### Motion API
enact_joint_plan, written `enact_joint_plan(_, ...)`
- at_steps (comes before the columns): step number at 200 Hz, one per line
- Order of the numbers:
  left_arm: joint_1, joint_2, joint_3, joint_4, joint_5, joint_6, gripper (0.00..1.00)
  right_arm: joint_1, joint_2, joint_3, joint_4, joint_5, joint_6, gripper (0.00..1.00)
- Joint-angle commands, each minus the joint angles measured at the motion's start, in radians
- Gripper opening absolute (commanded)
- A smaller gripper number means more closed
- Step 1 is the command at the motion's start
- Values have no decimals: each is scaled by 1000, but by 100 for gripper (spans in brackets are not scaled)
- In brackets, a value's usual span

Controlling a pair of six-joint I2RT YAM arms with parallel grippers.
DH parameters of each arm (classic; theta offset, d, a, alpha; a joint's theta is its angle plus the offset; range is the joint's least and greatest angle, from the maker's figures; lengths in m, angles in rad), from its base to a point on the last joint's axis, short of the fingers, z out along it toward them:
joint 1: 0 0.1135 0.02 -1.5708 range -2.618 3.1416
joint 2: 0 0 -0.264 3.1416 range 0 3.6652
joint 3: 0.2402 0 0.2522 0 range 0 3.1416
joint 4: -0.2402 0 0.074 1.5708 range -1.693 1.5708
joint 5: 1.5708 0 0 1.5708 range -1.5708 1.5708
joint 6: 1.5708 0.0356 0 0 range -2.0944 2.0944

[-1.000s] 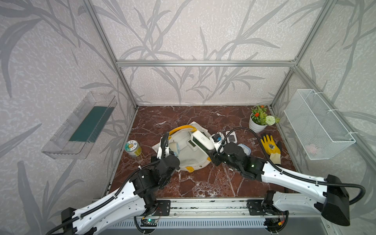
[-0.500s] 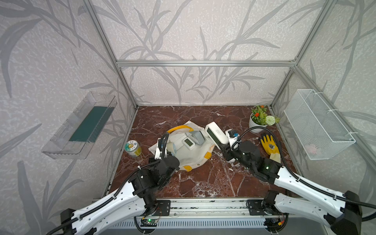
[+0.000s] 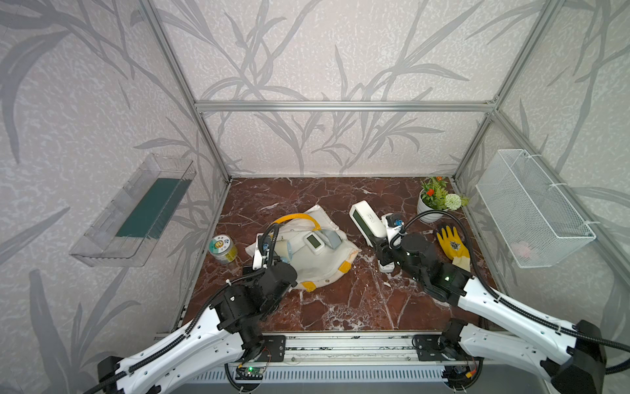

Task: Take the alarm clock out of the canvas bag
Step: Place the alarm at the center of the board.

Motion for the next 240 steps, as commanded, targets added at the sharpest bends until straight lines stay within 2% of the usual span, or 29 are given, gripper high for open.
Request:
enact_joint_plan(1, 16, -23, 25, -54, -55, -40, 0, -7, 34, 62, -9, 20, 17, 28)
enact_joint_plan(108, 79, -53, 58, -138, -67, -52, 0, -19, 151, 71, -13, 22, 63, 28)
enact_joint_plan(167, 113, -54, 73, -197, -75, -103, 0, -20, 246, 101, -26, -5, 103, 28)
enact_joint_plan(240, 129, -43, 67, -171, -62, -106, 0, -21, 380, 165, -37, 13, 155, 28)
